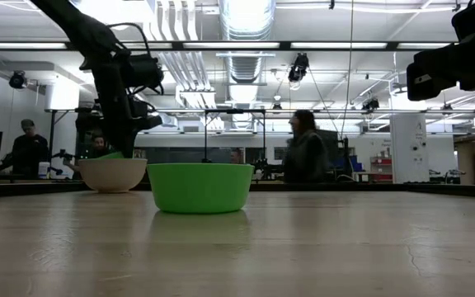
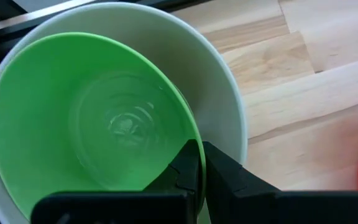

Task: Nest bowls inside each other
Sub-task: Stack the top green bowl on the white bowl

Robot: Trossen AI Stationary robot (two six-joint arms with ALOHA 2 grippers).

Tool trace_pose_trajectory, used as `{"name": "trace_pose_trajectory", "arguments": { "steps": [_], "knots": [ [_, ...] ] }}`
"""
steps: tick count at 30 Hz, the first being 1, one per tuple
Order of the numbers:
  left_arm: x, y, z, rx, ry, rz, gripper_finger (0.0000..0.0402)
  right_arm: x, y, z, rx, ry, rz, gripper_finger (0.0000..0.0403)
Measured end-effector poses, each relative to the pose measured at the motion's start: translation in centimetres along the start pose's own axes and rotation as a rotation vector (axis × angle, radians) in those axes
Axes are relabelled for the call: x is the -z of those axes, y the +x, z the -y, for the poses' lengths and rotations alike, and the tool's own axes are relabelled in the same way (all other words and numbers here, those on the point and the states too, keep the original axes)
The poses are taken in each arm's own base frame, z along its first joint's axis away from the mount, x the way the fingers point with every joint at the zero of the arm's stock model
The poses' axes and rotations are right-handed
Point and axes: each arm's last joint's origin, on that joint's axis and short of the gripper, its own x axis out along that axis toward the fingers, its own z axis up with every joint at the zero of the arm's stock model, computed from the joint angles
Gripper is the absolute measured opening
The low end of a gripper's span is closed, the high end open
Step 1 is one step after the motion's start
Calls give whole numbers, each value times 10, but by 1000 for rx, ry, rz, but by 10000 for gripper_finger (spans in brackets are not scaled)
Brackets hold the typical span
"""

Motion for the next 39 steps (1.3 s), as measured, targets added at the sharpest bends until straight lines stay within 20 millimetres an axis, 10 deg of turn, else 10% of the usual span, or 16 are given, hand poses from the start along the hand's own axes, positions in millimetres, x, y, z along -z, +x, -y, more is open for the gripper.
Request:
{"name": "trace_pose_trajectory", "arguments": {
  "steps": [28, 39],
  "knots": [
    [1, 14, 4, -4, 23, -41, 16, 0, 0, 0, 0, 0, 0, 9],
    [1, 14, 4, -3, 17, -36, 86, 0, 0, 0, 1, 0, 0, 9]
  ]
}}
